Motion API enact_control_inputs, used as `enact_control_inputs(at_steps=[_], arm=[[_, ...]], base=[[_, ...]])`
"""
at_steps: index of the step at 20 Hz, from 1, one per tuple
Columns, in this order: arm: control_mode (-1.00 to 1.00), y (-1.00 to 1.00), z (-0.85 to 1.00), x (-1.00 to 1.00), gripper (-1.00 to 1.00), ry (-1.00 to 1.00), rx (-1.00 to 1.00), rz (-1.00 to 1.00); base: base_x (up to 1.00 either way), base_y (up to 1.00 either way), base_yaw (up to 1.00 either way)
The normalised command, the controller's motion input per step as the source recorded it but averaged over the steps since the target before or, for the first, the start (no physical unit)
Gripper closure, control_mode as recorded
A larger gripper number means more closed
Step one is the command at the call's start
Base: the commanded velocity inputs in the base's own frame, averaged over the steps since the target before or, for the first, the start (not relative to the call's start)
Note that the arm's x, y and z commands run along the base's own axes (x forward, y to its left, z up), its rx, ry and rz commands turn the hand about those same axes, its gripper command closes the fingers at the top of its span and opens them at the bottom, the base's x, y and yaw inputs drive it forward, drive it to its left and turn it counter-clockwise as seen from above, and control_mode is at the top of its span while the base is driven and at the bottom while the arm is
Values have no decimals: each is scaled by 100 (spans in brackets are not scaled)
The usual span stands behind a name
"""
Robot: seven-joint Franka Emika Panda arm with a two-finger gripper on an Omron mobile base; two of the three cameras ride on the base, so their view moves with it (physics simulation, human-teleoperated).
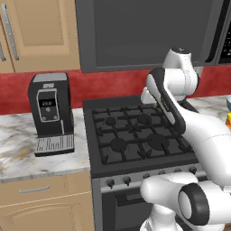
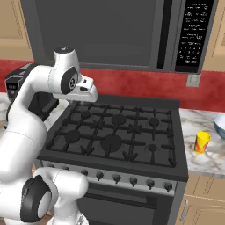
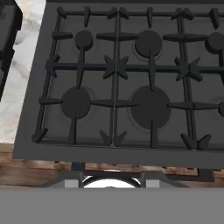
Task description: Pick the cup and bowl from the counter and place them on the counter next to the sink.
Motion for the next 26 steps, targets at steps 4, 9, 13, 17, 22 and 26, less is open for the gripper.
enact_control_inputs(at_steps=[4,9,13,17,22,26], arm=[[-100,0,-12,-11,-100,16,-1,-1],[-100,-17,-46,-15,-100,23,-7,-1],[-100,-57,-29,0,-100,5,-2,1],[-100,-74,0,0,-100,0,0,0],[-100,-87,0,0,-100,0,0,0],[-100,-94,0,0,-100,0,0,0]], base=[[0,0,0],[0,0,0],[0,0,0],[0,0,0],[0,0,0],[0,0,0]])
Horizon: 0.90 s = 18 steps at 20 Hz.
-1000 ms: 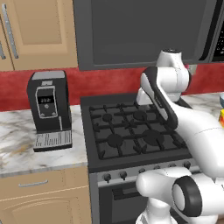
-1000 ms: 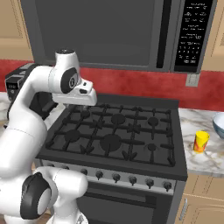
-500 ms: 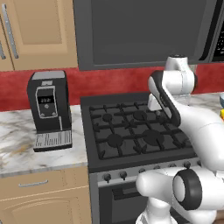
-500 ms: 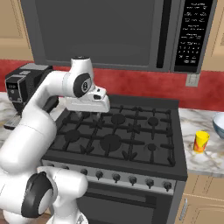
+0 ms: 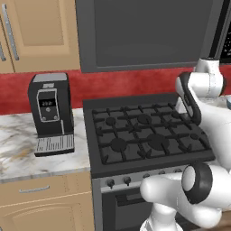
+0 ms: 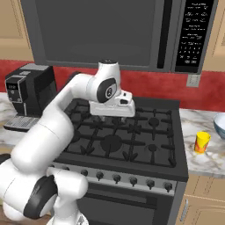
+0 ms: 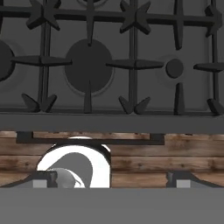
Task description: Pick the cup and bowl from the counter and place them on the counter next to the sink.
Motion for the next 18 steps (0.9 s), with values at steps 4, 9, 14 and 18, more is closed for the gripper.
enact_control_inputs(at_steps=[4,9,14,18], arm=[[-100,-86,0,0,-100,0,0,0],[-100,-92,0,0,-100,0,0,0],[-100,-99,0,-1,-100,-2,0,0],[-100,-76,-1,0,-100,-4,0,0]], base=[[0,0,0],[0,0,0],[0,0,0],[0,0,0]])
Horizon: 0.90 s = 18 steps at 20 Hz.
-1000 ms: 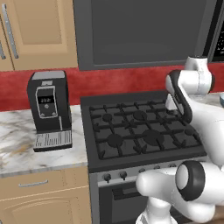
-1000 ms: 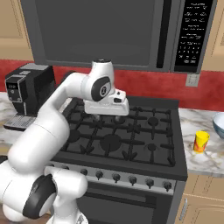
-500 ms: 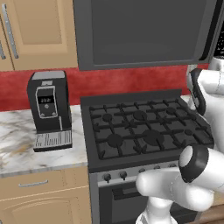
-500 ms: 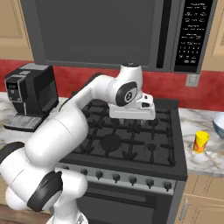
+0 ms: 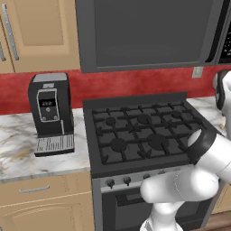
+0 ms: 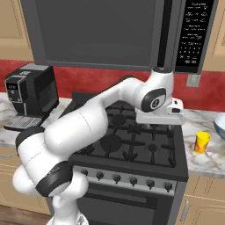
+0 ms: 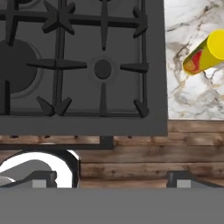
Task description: Pick the cup and bowl from the counter and place them on the counter next to the sink.
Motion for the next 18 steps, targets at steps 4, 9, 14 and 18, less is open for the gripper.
enact_control_inputs(at_steps=[4,9,14,18], arm=[[-100,-57,-2,0,-100,-6,0,0],[-100,-45,0,1,-100,-13,2,5],[-100,-27,-1,18,-100,-13,2,6],[-100,-5,-1,16,-100,0,0,8]], base=[[0,0,0],[0,0,0],[0,0,0],[0,0,0]])
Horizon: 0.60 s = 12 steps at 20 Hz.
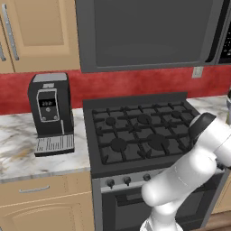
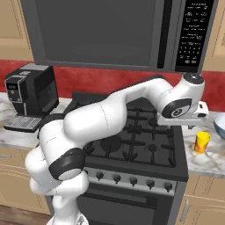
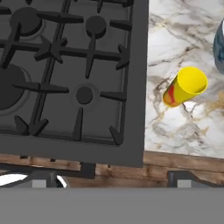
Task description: Pick the cup and bowl from the counter and place them on the counter next to the sink.
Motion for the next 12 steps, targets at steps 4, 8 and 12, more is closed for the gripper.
enact_control_inputs(at_steps=[4,8,12], arm=[[-100,-1,-12,32,-100,16,-5,6],[-100,0,-30,28,-100,17,-6,4],[-100,-8,-35,17,-100,7,-2,0]], base=[[0,0,0],[0,0,0],[0,0,0]])
